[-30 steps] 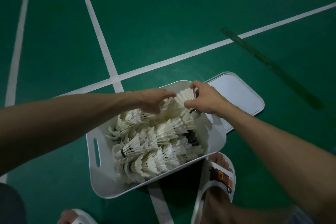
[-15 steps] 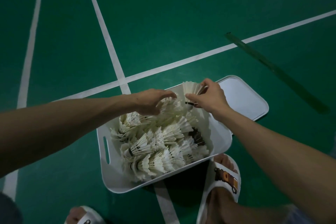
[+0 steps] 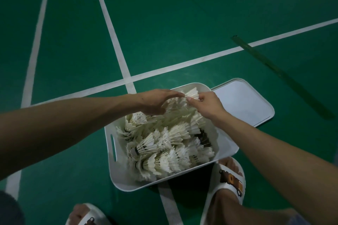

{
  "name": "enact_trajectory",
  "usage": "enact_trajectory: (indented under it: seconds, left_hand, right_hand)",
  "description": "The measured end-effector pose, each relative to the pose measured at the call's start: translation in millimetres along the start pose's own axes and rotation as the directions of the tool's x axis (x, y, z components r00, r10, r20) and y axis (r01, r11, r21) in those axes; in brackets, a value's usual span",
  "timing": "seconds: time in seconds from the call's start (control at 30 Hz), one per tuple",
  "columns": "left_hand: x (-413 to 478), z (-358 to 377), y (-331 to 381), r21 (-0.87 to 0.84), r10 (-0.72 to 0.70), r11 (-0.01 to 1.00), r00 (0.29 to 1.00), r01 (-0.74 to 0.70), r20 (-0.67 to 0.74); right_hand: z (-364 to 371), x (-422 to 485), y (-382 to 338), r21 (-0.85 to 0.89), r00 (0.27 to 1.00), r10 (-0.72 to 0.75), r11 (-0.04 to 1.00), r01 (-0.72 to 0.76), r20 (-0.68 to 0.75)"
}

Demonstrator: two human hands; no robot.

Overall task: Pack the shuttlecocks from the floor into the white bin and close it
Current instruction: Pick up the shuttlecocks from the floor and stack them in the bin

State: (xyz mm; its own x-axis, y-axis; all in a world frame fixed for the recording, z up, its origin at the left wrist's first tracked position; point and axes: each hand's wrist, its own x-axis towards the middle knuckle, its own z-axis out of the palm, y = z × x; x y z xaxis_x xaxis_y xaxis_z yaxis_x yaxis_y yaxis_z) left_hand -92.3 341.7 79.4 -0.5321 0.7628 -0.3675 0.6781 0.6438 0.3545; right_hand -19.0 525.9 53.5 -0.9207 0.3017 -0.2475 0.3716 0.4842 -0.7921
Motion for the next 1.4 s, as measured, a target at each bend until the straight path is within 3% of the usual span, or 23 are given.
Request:
enact_trajectory:
  seconds: [0.27,0.43,0.6,0.7,0.8,1.03,1.13,1.23,1.4]
  left_hand:
    - [-5.7,8.9,-3.5,0.073,0.046,0.996,0.999,-0.045,-0.013]
    - [-17.9,14.4,-13.2,0.119,0.097,0.989,0.989,-0.084,-0.11]
    - [-52.0,23.5,-16.4,0.186,-0.019,0.982,0.991,0.044,-0.135]
    - [-65.3,32.8,-17.3,0.297,-0.125,0.946,0.991,0.131,-0.037]
    - [-65.9,42.6,-18.4,0.258,-0.176,0.952,0.984,0.163,0.027]
    - [-51.6,47.6,-29.5,0.201,-0.177,0.965,0.984,0.171,0.009]
    - [-48.8,50.2,-35.4,0.126,-0.156,0.978,0.986,0.163,-0.067]
    - [-46.4,57.5,-38.9,0.069,-0.165,0.982,0.975,0.176,-0.147]
    - [-39.7,69.7,-37.1,0.126,-0.129,0.98,0.973,0.155,-0.193]
  right_hand:
    - [1.3,9.2,7.3,0.106,0.995,-0.029,0.994,0.019,0.095]
    - [0.9,10.1,7.4,0.001,0.983,-0.06,0.998,0.061,0.173]
    - [0.2,11.6,9.0,-0.112,0.982,-0.008,0.993,0.03,0.191]
    - [3.0,13.1,10.3,-0.109,0.989,-0.017,0.993,0.034,0.149]
    - [4.4,14.3,15.0,-0.054,0.993,-0.035,0.998,0.041,0.109]
    - [12.1,15.5,20.5,-0.164,0.987,-0.053,0.983,0.077,0.149]
    - [12.3,20.1,18.8,-0.236,0.986,-0.057,0.967,0.094,0.156]
    - [12.4,21.3,19.0,-0.345,0.984,-0.068,0.931,0.123,0.167]
    - [8.5,22.6,15.8,-0.544,0.969,-0.103,0.811,0.213,0.225]
